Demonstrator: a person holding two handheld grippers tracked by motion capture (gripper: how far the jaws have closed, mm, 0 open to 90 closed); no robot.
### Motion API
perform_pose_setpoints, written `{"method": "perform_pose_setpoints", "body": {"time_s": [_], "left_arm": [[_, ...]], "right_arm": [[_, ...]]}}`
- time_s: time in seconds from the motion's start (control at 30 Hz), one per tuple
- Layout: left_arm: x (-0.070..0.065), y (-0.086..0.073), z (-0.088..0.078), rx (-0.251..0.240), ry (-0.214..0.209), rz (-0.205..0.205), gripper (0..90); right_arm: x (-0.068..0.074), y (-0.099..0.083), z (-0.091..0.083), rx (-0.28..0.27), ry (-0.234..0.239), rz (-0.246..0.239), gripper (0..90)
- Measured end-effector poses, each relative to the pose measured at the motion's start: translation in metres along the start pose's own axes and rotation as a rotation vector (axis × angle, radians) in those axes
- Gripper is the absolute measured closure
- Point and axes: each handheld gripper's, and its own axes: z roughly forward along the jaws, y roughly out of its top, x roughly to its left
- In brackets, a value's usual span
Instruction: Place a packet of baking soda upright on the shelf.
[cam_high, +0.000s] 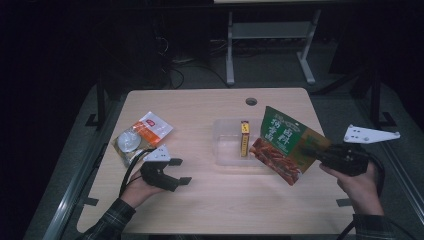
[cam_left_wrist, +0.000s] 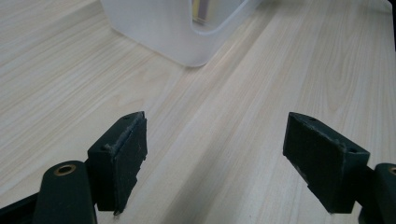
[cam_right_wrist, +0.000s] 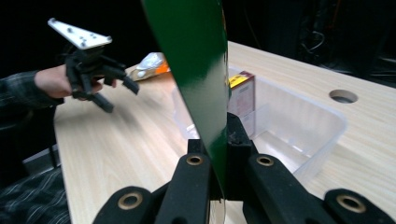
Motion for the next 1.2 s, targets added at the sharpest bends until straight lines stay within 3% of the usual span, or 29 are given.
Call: {"method": "perform_pose_setpoints", "body": {"time_s": [0.47, 0.63, 0.8, 1.0, 1.2], "left_arm": [[-0.004, -0.003, -0.003, -0.003, -0.003, -0.001, 21.5], [-0.007, -0.005, -0.002, -0.011, -0.007, -0.007, 21.5], [-0.008, -0.006, -0.004, -0.002, 0.003, 0.014, 21.5], [-0.012, -0.012, -0.006, -0.013, 0.007, -0.007, 21.5], [-0.014, -0.016, -0.009, -0.015, 0.015, -0.019, 21.5]], "right_arm": [[-0.013, 0.029, 0.013, -0.018, -0.104, 0.011, 89.6], [-0.019, 0.037, 0.020, -0.037, -0.116, 0.011, 89.6], [-0.024, 0.042, 0.031, -0.028, -0.141, -0.002, 89.6], [-0.033, 0.045, 0.043, -0.026, -0.164, 0.001, 89.6], [-0.040, 0.046, 0.054, -0.031, -0.158, 0.003, 89.6]]}}
